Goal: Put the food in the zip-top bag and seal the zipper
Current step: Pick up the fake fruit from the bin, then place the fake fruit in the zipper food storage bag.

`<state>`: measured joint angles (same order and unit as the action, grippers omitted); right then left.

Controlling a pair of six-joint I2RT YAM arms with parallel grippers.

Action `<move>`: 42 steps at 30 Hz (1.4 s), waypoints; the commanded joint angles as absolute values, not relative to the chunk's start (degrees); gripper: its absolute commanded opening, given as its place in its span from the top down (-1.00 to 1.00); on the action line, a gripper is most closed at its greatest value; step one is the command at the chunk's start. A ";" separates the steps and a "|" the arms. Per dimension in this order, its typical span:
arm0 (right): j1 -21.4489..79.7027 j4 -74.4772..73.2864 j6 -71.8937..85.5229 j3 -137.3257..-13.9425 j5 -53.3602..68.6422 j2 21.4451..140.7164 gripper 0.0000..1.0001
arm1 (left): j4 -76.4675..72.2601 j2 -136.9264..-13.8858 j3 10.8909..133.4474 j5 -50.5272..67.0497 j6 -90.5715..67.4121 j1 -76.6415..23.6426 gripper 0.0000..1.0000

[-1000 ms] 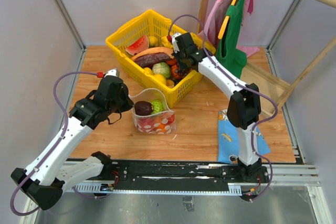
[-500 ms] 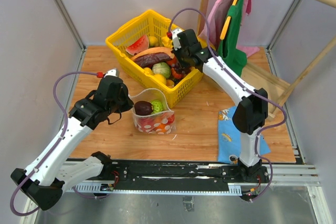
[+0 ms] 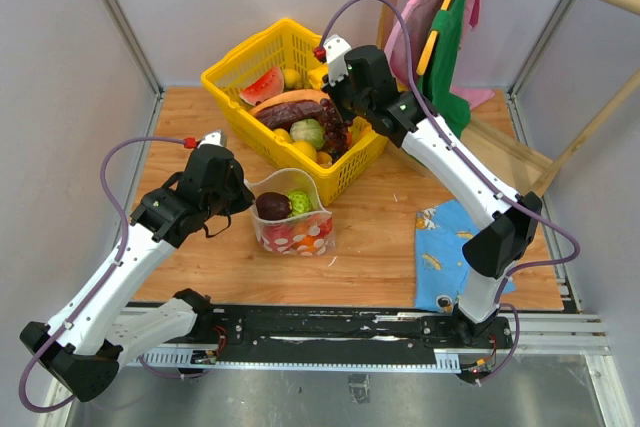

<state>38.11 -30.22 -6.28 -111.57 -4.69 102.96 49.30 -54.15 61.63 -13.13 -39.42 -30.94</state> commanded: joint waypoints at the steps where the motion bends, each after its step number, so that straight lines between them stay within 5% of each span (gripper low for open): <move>1: 40.29 -26.36 -7.71 -110.74 -3.15 98.31 0.99 | 47.73 -52.88 61.58 -12.83 -39.28 -30.59 0.99; 30: 55.51 -21.09 -12.22 -110.46 3.23 85.47 0.99 | 46.84 -52.78 60.18 -12.13 -40.33 -30.59 0.99; 42: 60.61 -23.74 -8.65 -101.16 4.17 83.66 0.99 | 47.20 -51.78 59.92 -12.24 -40.82 -30.59 0.99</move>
<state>58.50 -23.70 -10.46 -103.50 3.51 85.19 48.07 -52.80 60.36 -12.38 -40.36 -30.94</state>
